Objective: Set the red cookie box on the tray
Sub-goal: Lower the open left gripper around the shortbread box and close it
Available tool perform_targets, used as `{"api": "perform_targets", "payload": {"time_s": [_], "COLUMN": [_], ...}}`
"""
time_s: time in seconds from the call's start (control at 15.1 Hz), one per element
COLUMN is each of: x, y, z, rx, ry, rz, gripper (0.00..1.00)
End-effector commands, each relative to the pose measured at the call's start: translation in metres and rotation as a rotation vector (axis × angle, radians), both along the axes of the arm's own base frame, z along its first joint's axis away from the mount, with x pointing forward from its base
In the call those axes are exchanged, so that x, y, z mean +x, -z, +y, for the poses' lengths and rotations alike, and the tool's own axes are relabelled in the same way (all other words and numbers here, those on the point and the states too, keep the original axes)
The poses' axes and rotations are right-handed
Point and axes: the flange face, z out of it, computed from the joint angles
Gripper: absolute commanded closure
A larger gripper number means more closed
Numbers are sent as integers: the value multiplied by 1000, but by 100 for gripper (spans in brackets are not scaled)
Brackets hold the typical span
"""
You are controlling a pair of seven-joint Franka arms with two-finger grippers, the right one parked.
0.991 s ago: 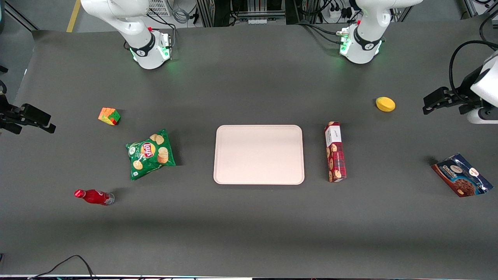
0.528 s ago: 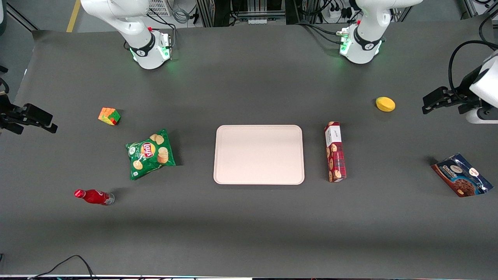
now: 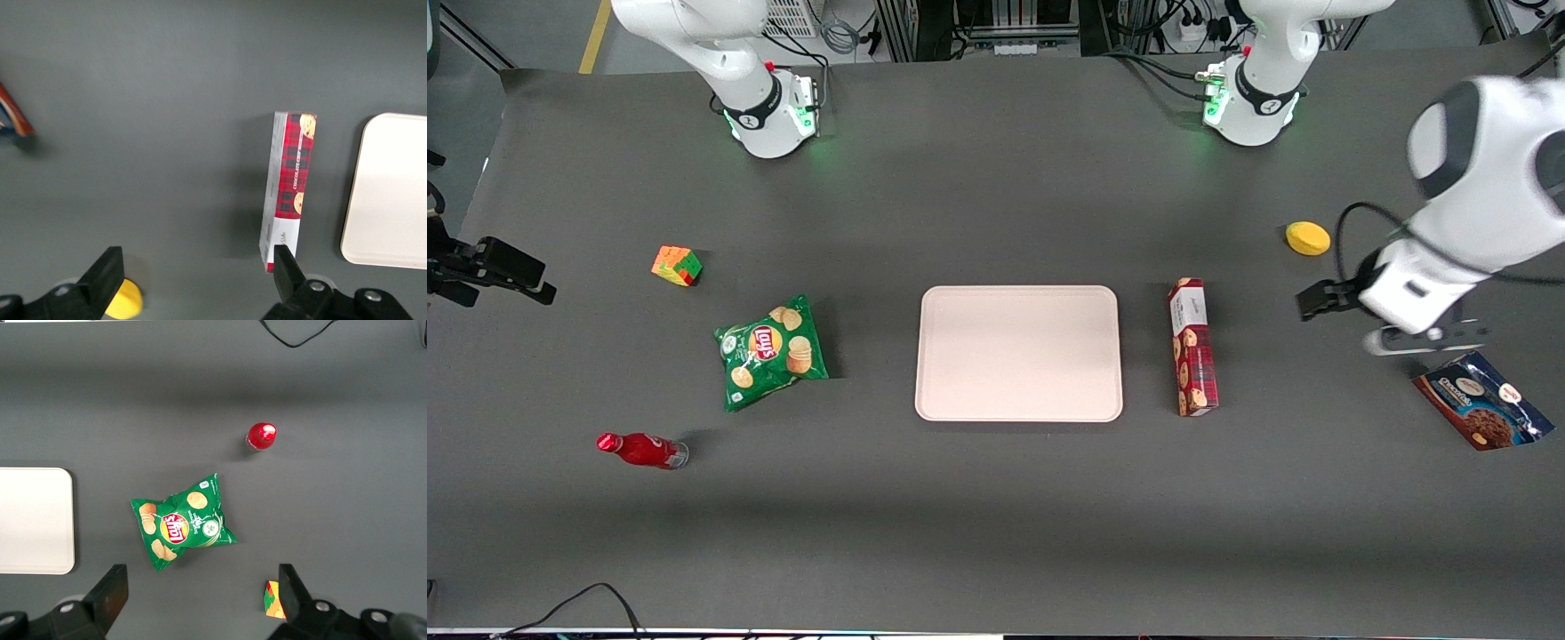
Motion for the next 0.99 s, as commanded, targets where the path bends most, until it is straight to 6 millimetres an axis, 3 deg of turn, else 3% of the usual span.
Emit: {"api": "perform_targets", "payload": {"time_s": [0.0,0.2,0.4,0.53,0.66,0.92], "x": [-18,-26,-18,-22,-23,-29], "y": [37,88,138,170,191,208], "z": [-42,-70,-79,-83,-85,-93], "rx": [14,-5,-40,-69,-82,-83], "ry": [-46,-35,-28,-26,-27,-47], "rz": [24,-26,-43,-88,-97,-68], "gripper": [0,0,0,0,0,0]}}
